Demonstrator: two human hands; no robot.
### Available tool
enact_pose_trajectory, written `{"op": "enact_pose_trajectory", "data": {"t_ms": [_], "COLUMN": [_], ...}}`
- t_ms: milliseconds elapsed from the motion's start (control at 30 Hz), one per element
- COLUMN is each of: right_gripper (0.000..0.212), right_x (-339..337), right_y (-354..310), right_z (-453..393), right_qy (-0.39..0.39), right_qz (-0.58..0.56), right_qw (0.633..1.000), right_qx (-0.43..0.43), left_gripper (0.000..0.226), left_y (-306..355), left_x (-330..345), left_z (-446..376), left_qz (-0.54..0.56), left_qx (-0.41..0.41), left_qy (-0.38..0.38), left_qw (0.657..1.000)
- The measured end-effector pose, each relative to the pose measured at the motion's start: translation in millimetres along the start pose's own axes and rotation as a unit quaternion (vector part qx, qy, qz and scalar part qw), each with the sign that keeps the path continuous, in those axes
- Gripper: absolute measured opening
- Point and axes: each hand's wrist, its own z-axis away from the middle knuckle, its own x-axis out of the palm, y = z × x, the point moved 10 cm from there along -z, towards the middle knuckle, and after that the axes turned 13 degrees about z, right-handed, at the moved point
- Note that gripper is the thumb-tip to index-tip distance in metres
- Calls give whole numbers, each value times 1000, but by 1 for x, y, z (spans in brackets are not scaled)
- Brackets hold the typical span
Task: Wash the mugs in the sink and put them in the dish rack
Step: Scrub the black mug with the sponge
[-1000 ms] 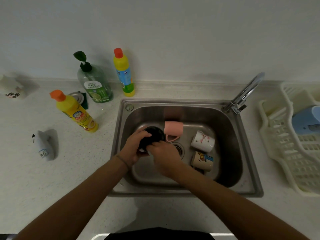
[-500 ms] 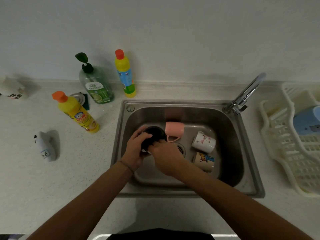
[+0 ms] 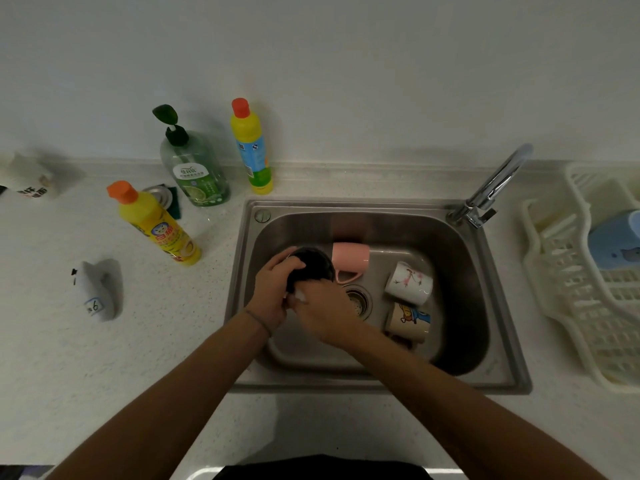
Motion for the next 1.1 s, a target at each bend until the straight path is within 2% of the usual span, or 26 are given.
{"op": "enact_pose_trajectory", "data": {"t_ms": [100,167,233,333,400,533,633,733,867,967,1033,1100], "right_gripper": [34,40,35,30,29,25,21,26,27,23,27,34], "right_x": [2,1,2,11,7,-14,-29,-39,-38,-18,-11,-14], "right_y": [5,9,1,2,2,2,-1,4,6,7,4,1], "right_z": [14,17,10,5,11,18,18,19,16,11,11,13], "right_qy": [-56,-73,-61,-64,-50,8,72,116,128,72,36,32], "right_qz": [104,144,117,1,30,153,153,118,73,-33,-27,115], "right_qw": [987,980,988,998,998,983,982,985,989,994,999,992], "right_qx": [-108,-114,-84,-11,-36,-105,-87,-46,22,75,27,-51], "left_gripper": [47,31,23,24,28,31,31,40,38,31,29,30], "left_y": [-3,-5,-6,-5,-4,-8,10,6,-13,-8,-3,1], "left_x": [-7,-10,-6,-1,-5,2,15,23,16,11,4,-1], "left_z": [2,2,5,9,8,8,10,15,25,24,23,20], "left_qz": [-55,-64,-55,-44,-71,-128,-176,-120,79,70,43,11], "left_qx": [-67,-85,-75,-56,-74,-128,-58,-16,17,45,37,28], "left_qy": [-18,-13,5,27,20,-53,-60,-53,20,32,32,24], "left_qw": [996,994,996,997,995,982,981,991,997,996,998,999]}}
